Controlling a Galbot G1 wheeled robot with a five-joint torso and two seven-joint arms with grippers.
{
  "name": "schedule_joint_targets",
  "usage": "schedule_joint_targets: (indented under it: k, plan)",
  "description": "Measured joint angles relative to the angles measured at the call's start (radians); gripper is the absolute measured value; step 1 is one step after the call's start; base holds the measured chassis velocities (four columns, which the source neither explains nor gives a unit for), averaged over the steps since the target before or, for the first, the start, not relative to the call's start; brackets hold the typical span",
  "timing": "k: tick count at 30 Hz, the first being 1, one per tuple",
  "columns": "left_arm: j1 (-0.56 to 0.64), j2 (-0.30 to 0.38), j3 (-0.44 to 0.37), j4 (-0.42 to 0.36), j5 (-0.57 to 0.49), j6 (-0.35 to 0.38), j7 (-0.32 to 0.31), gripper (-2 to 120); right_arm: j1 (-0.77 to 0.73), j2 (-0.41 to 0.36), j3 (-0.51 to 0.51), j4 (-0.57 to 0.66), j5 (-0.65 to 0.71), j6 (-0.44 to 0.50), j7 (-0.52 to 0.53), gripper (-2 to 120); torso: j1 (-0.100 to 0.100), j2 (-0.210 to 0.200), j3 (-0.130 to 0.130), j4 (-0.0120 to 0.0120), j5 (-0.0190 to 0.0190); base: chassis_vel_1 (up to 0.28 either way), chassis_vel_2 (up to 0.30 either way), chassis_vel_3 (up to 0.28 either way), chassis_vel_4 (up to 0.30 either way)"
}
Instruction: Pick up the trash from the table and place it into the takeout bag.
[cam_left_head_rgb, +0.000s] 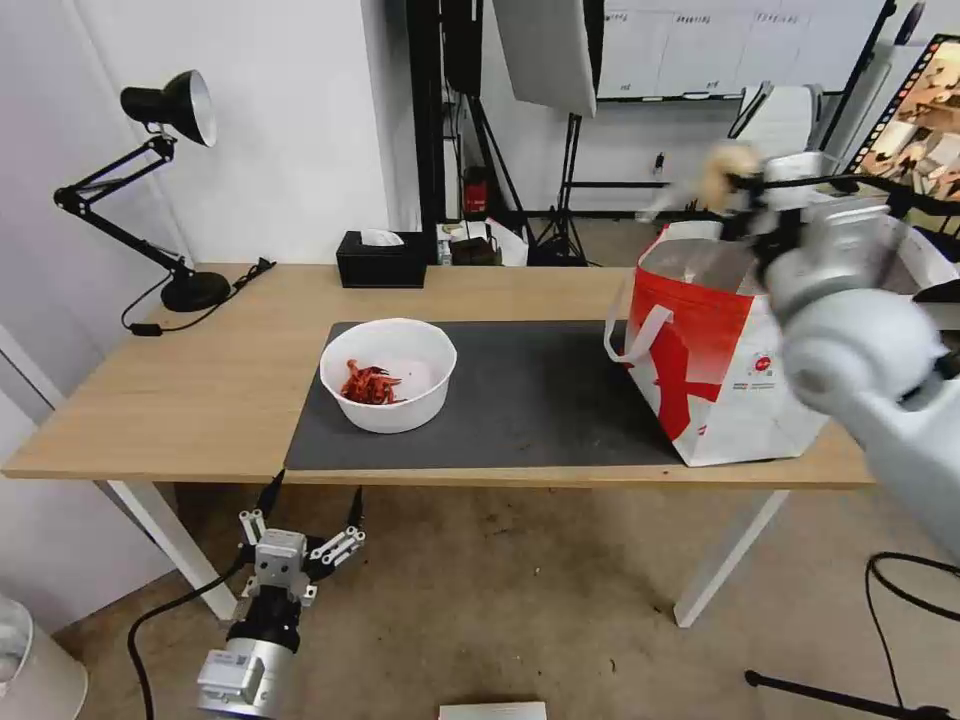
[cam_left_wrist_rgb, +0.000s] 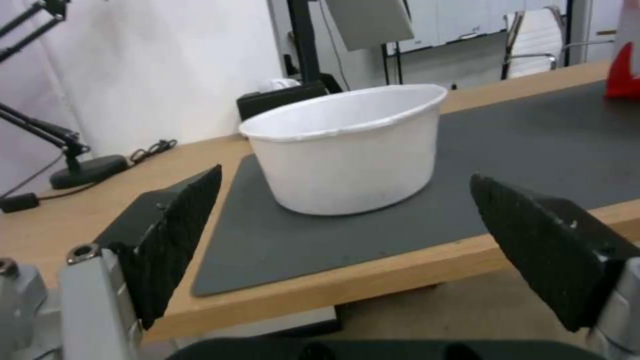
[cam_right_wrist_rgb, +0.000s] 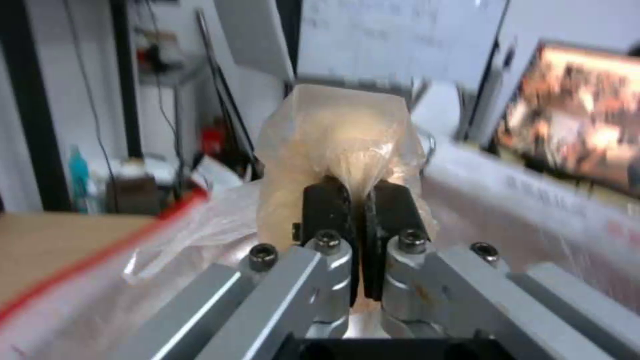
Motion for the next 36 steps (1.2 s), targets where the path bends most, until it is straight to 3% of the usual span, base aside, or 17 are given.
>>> schedule_joint_targets:
  k: [5, 15, 17, 24, 26, 36]
  plan:
    - [0.006, 0.007, 0.009, -0.002, 0.006, -0.002, 0.012, 100, -0.016, -0.003, 0.013, -0.018, 0.108, -0.019, 0.023, 1, 0.0, 0.0, 0.0, 0.0003, 0.0001, 0.0, 0.0, 0.0, 0.0]
    - [0.006, 0.005, 0.006, -0.008, 0.006, -0.002, 0.027, 100, -0.009, 0.017, -0.011, -0.034, 0.134, -0.025, 0.035, 3, 0.0, 0.0, 0.0, 0.0003, -0.0002, 0.0, 0.0, 0.0, 0.0]
    - [0.006, 0.004, 0.006, -0.008, 0.006, -0.002, 0.031, 100, -0.007, 0.017, -0.014, -0.036, 0.137, -0.036, 0.029, 14, 0.0, 0.0, 0.0, 0.0002, -0.0002, 0.0, 0.0, 0.0, 0.0]
    - [0.005, 0.011, 0.004, -0.01, 0.005, -0.002, 0.038, 100, -0.015, 0.02, -0.025, -0.023, 0.133, -0.039, 0.036, 34, 0.0, 0.0, 0.0, 0.0002, -0.0003, 0.0, 0.0, 0.0, 0.0]
    - [0.005, 0.012, 0.003, -0.016, 0.006, -0.001, 0.041, 100, -0.019, 0.024, -0.027, -0.018, 0.129, -0.039, 0.04, 46, 0.0, 0.0, 0.0, 0.0002, -0.0002, 0.0, 0.0, 0.0, 0.0]
    - [0.008, 0.016, -0.003, -0.018, 0.005, 0.0, 0.041, 100, -0.013, 0.017, -0.027, -0.016, 0.126, -0.039, 0.039, 78, 0.0, 0.0, 0.0, 0.0002, -0.0002, 0.0, 0.0, 0.0, 0.0]
